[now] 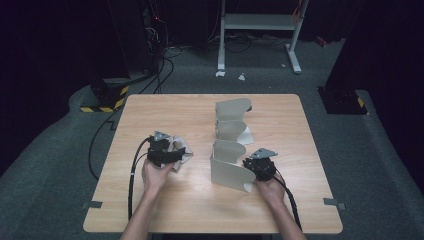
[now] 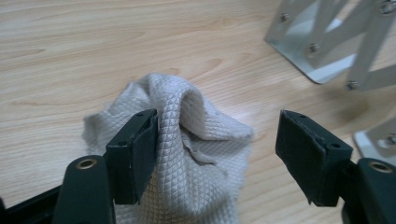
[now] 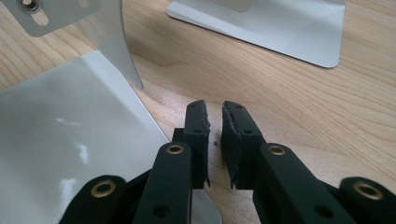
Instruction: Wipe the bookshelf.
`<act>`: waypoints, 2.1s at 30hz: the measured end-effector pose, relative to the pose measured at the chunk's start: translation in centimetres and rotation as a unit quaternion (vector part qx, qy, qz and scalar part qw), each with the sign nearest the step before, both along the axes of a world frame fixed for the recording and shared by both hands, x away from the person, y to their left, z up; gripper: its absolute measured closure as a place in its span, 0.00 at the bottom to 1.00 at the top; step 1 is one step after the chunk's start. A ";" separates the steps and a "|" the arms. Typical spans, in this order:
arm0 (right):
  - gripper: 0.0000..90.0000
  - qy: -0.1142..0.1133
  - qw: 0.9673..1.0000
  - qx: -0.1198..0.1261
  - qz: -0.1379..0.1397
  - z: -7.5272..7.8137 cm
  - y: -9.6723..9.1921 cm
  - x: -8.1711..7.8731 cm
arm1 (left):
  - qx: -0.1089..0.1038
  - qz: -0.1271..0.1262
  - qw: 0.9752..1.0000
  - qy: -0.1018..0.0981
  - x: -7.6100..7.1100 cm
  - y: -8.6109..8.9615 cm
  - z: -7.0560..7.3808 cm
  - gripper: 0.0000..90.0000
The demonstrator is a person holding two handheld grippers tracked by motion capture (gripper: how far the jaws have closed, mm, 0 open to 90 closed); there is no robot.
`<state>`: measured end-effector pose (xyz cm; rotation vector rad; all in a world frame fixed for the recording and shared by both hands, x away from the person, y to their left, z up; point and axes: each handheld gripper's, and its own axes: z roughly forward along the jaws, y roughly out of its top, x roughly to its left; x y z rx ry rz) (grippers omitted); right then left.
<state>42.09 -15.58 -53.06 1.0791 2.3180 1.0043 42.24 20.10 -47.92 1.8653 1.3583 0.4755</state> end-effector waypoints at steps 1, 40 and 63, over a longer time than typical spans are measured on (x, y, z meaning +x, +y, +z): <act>0.89 0.000 1.000 0.000 0.000 0.0 0.0 0.0 | -0.001 -0.001 1.000 0.000 -0.1 0.0 0.1 0.33; 0.82 0.034 0.998 0.045 0.020 0.6 -1.0 0.2 | 0.008 -0.114 0.993 0.030 -5.5 -6.2 -3.1 0.25; 0.78 0.036 0.994 0.058 0.084 2.6 0.1 0.4 | 0.009 -0.118 0.992 0.035 -6.1 -7.7 -4.4 0.26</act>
